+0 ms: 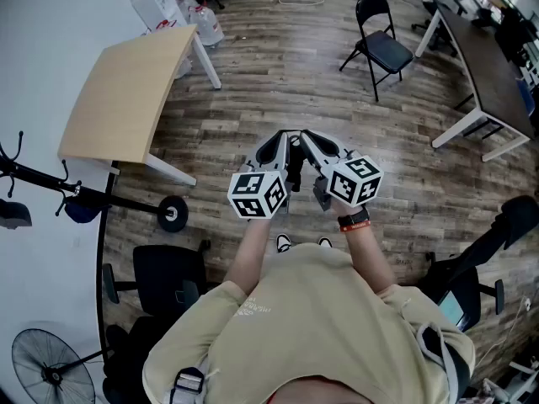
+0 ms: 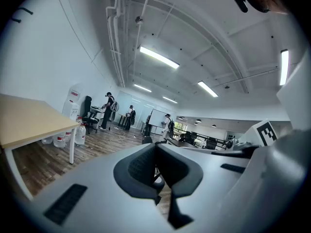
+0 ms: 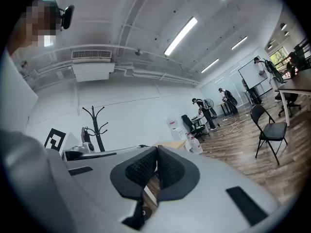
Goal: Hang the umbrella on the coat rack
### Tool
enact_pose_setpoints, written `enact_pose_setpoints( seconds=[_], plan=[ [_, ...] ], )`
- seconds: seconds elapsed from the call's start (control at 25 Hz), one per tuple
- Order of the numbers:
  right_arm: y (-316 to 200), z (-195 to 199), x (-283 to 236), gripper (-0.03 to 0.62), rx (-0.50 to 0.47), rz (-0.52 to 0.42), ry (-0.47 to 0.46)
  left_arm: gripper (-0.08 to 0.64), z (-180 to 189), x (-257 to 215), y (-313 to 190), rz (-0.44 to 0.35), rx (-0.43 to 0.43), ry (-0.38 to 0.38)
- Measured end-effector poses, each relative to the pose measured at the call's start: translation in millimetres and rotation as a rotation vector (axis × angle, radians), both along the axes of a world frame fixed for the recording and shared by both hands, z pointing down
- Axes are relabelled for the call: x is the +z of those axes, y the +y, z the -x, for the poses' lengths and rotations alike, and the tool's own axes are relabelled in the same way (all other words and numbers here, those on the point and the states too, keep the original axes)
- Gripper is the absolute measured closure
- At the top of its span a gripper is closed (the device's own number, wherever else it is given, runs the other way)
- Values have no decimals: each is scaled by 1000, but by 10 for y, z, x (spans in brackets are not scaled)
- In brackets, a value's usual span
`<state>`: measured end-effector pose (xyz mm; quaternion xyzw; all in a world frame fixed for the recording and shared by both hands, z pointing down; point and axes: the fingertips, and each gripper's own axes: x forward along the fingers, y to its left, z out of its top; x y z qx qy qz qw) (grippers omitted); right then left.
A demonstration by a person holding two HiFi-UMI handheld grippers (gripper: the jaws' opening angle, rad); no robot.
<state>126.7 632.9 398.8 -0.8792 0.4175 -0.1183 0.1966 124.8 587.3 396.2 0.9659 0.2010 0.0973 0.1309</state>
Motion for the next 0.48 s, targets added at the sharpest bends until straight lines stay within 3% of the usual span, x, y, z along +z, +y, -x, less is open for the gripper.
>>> enact_pose_setpoints(
  seconds=[0.48],
  plan=[
    [-496,-143,71,574,-30,-26,-60,537,-76,56,-466,21,-35,-4]
  ],
)
